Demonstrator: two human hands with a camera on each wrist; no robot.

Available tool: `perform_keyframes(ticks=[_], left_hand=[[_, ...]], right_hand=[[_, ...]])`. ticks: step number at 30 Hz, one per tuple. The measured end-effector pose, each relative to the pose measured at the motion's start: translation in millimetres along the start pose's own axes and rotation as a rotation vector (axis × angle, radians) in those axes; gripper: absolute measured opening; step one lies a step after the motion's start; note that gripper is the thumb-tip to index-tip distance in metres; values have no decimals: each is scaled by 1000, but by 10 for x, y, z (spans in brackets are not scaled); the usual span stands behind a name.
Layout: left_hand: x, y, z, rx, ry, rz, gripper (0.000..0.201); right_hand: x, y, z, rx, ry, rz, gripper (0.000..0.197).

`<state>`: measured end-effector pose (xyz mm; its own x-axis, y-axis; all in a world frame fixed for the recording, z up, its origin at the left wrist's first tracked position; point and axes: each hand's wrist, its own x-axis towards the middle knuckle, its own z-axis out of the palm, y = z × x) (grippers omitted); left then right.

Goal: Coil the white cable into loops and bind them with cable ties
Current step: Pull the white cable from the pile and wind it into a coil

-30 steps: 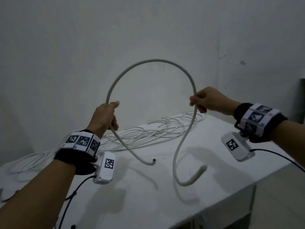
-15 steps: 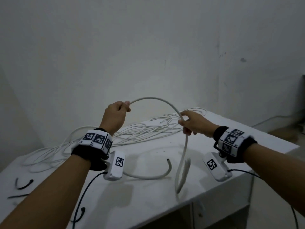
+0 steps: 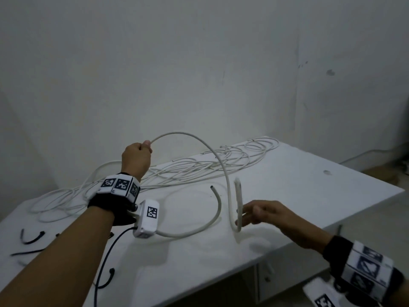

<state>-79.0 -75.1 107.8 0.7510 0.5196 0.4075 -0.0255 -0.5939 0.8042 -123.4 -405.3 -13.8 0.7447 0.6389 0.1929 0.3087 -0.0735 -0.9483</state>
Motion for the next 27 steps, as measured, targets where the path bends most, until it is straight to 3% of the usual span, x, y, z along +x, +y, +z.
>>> perform_keyframes(ticks=[3, 5, 8, 11, 14, 16, 24, 27], left_hand=[[44, -34, -31, -75, -4, -63, 39], [50, -13, -47, -104, -10, -80, 38], [35, 46, -79, -128, -33, -73, 38], [-26, 114, -113, -203, -117, -88, 38], [-79, 214, -125, -291, -195, -76, 38], [-116, 309, -125, -323, -204, -17, 37], [-538, 567, 115, -440, -311, 195, 30], [-582, 491, 171, -349, -231, 248, 34]], right_hand=[[-8, 40, 158, -249, -17, -104, 45], [64, 48, 261, -456, -3, -90, 22], [215, -13, 269, -625, 100, -102, 34], [412, -258, -30, -596, 335, -91, 25], [644, -606, -349, -433, 557, -110, 26], [842, -809, -368, -261, 600, -142, 24], [1408, -1307, 525, 613, 445, -30, 22], [1477, -1352, 665, 725, 448, 6, 20]])
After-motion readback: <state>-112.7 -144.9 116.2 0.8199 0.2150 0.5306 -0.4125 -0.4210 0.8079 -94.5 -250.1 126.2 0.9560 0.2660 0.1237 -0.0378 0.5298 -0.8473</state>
